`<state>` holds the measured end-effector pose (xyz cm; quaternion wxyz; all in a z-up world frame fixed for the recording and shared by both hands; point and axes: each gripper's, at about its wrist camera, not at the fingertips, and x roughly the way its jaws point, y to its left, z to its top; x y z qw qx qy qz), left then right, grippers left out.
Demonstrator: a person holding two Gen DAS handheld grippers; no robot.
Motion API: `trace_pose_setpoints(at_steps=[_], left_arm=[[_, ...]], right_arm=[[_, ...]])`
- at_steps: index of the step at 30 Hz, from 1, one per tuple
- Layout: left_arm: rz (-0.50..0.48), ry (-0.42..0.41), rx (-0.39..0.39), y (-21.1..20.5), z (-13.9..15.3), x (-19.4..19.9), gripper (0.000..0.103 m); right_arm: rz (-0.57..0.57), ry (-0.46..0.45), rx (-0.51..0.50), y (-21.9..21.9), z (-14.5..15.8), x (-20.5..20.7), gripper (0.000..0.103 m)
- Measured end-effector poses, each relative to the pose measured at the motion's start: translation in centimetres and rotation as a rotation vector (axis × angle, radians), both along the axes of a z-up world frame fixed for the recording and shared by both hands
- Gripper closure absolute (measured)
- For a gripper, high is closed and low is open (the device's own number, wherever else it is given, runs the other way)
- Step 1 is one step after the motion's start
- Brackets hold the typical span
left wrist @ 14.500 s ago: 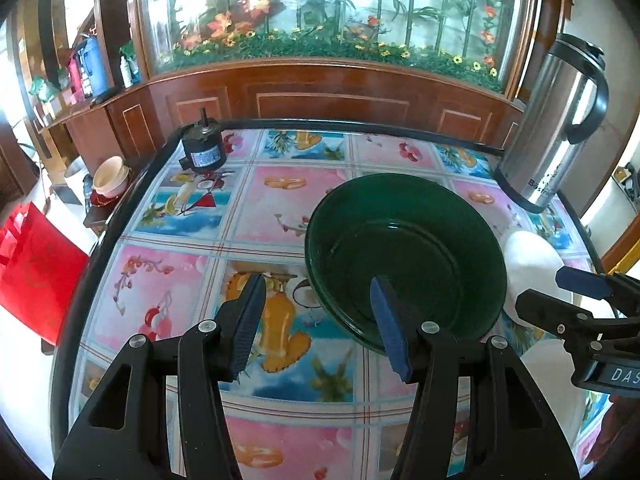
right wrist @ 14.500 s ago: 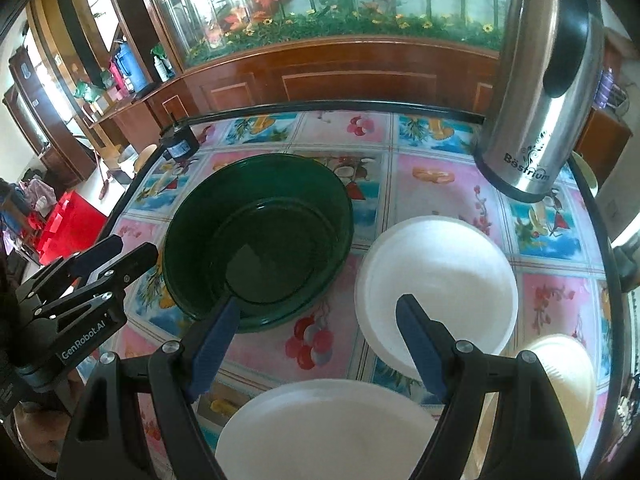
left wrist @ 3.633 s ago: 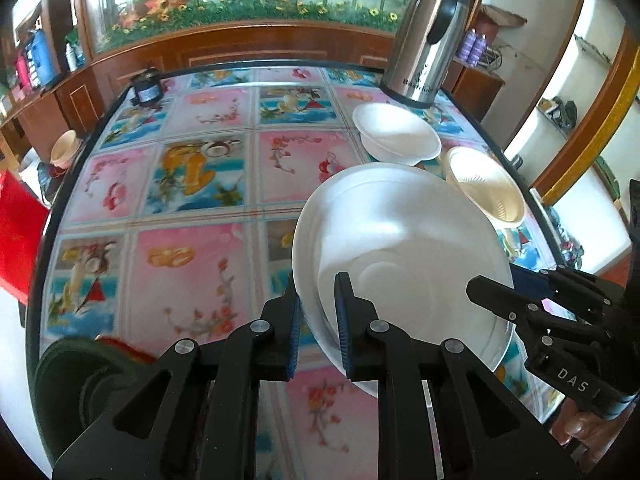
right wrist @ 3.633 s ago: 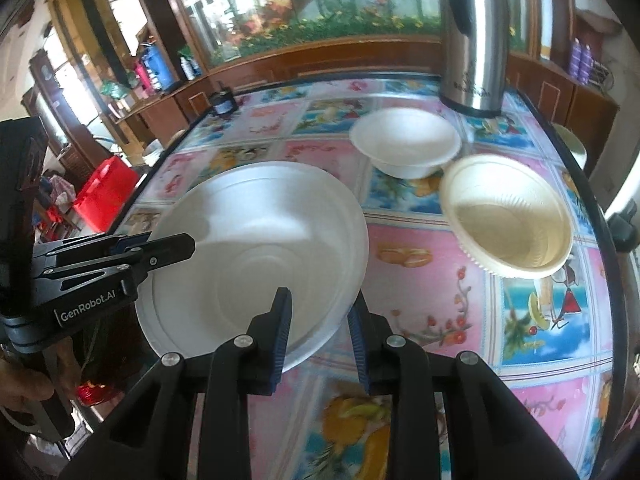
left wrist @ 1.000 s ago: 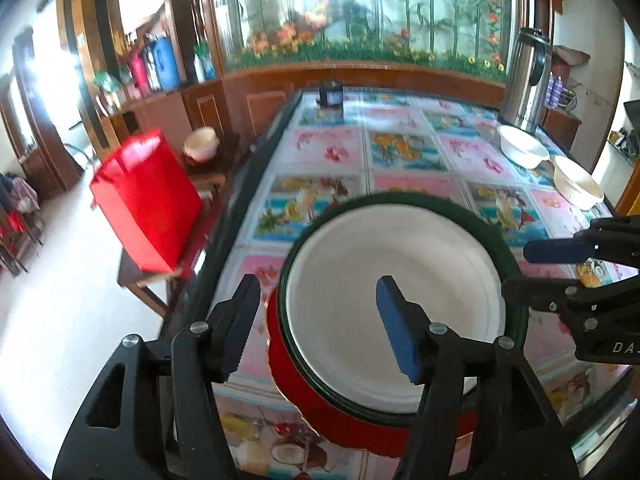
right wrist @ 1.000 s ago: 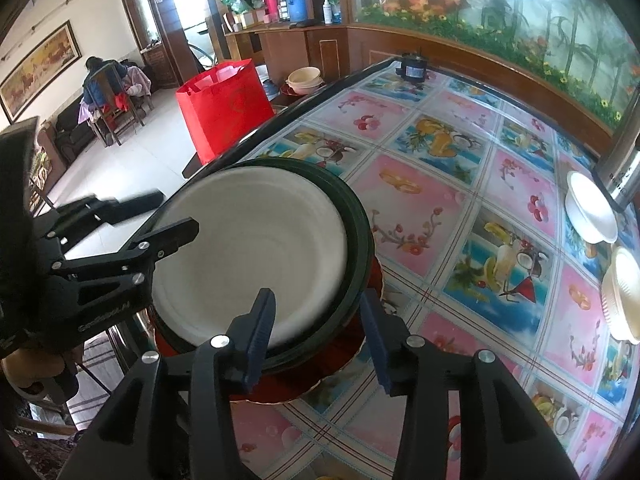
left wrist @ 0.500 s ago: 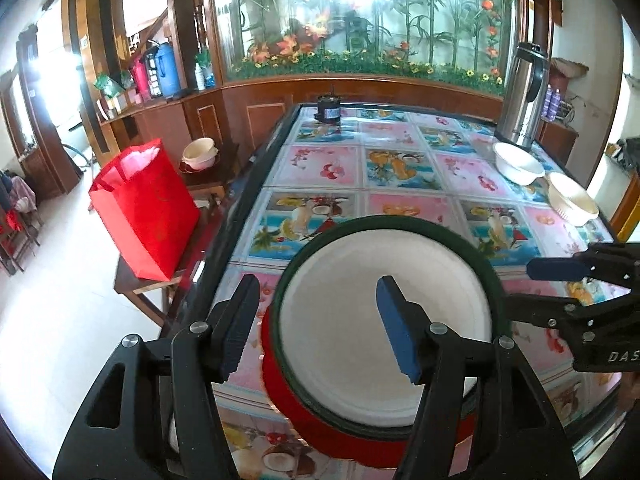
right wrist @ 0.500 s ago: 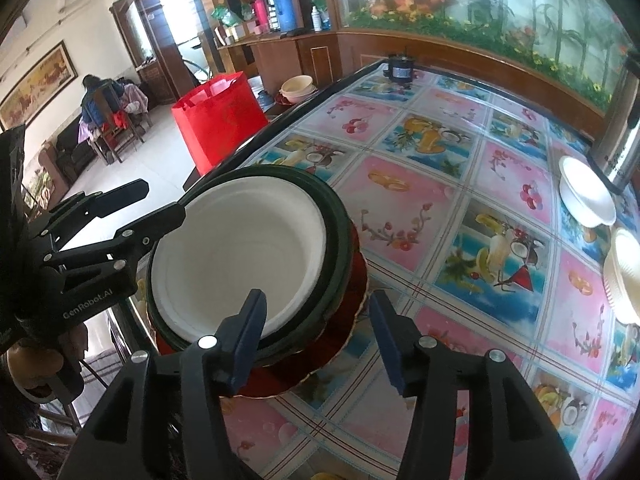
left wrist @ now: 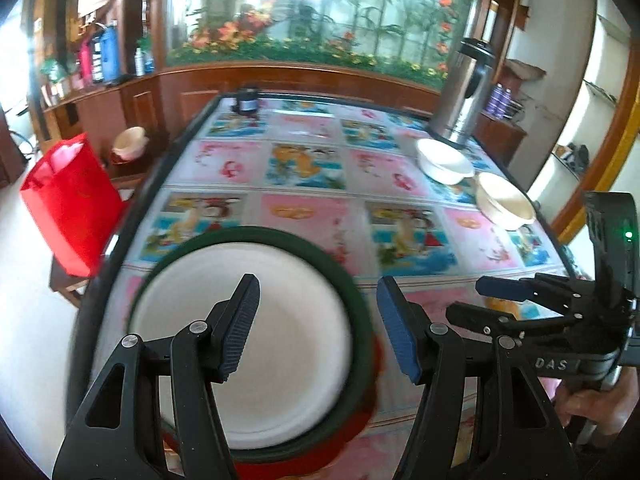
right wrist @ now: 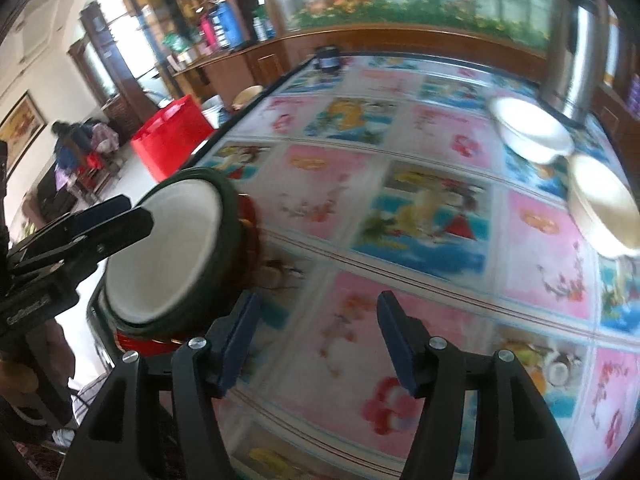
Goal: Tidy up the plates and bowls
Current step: 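Move both tools toward the beige paper bowl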
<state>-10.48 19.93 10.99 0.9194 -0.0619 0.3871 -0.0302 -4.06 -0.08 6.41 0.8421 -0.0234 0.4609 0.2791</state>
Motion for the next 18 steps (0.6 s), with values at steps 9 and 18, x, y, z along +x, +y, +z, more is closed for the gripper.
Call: trace_pose_setpoints(at_steps=[9,18], left_arm=[[-0.074,0.019,-0.003,-5.2,0.1,1.9,0.042],[-0.149,0.03,0.027,-11.9,-0.5,4.0,0.042]], right_arm=[[-0.141,0.007,0.008,-7.1,-0.1,1.0,0.039],[-0.252,0.015,0.018,-13.5,-0.5,0.9,0.037]])
